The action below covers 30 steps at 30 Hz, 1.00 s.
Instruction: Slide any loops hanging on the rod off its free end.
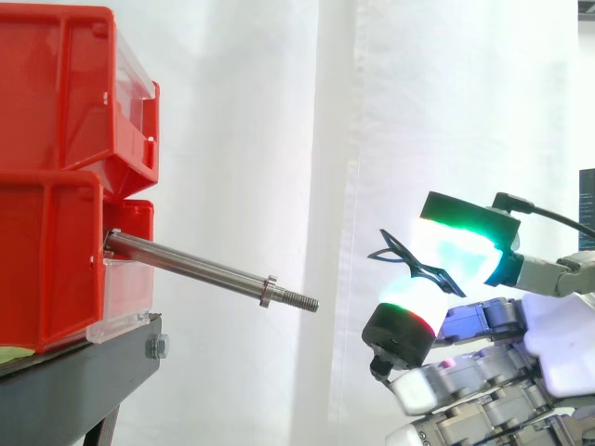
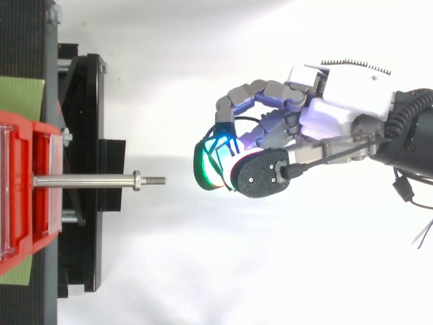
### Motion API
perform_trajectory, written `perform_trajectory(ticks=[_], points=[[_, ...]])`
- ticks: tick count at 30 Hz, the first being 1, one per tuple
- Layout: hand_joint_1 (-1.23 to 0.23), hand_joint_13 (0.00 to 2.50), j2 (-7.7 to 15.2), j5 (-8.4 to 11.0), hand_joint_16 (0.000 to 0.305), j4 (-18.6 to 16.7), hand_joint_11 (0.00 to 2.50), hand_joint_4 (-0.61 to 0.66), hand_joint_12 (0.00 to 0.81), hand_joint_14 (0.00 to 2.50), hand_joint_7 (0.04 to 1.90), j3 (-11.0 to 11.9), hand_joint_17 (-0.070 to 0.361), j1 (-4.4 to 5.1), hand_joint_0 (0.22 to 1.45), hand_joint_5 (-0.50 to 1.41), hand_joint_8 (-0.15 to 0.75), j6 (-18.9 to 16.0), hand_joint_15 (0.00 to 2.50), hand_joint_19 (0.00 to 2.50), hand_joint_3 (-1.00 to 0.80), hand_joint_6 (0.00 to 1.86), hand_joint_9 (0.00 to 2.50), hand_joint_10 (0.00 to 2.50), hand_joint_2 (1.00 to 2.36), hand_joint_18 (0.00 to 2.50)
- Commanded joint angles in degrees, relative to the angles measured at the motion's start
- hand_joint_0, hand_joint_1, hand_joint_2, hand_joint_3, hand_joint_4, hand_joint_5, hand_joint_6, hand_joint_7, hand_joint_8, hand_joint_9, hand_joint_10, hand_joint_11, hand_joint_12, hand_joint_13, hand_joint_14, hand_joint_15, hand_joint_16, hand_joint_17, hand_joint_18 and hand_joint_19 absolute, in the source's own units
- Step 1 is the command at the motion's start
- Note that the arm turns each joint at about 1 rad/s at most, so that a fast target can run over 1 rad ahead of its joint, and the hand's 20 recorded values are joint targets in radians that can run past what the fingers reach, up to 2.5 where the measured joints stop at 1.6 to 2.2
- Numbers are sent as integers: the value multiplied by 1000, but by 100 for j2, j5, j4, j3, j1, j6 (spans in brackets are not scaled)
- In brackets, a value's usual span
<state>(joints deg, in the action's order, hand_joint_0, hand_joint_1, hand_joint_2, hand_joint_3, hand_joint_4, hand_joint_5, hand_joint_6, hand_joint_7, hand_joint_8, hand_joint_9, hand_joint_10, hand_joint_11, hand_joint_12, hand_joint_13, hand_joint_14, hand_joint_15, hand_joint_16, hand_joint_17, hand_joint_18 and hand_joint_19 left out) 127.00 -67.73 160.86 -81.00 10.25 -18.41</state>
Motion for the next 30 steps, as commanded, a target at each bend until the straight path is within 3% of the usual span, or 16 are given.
perform_trajectory(ticks=[1,6,9,14,17,21,25,30], points=[[-554,821,0,40,43,15,215,-23,344,5,1140,5,98,21,607,-93,299,-75,136,295,-500,902,1077,8,1000,802],[-725,762,0,32,45,42,241,80,354,5,1048,14,100,21,637,-125,326,-110,129,261,-350,920,967,7,1010,792],[-818,735,0,32,46,42,255,44,354,5,1014,31,103,21,677,-148,321,-110,119,244,-319,936,913,7,1011,784],[-810,736,0,40,45,68,267,50,350,5,996,49,101,48,693,-149,312,-110,114,243,-500,932,930,7,1000,777],[-710,758,0,32,44,68,182,54,345,4,1084,40,100,48,616,-119,309,-110,114,270,-500,897,1003,6,1000,776],[-587,772,0,40,44,68,164,-3,344,4,1110,49,99,56,600,-92,303,-110,111,295,-500,850,1089,5,1000,773],[-575,771,0,40,44,68,167,11,344,4,1056,49,100,56,608,-80,302,-110,118,297,-500,831,1103,5,1000,770],[-658,730,0,32,46,68,183,58,354,4,1036,49,103,56,609,-94,318,-110,118,289,-342,826,1045,6,1011,761]])
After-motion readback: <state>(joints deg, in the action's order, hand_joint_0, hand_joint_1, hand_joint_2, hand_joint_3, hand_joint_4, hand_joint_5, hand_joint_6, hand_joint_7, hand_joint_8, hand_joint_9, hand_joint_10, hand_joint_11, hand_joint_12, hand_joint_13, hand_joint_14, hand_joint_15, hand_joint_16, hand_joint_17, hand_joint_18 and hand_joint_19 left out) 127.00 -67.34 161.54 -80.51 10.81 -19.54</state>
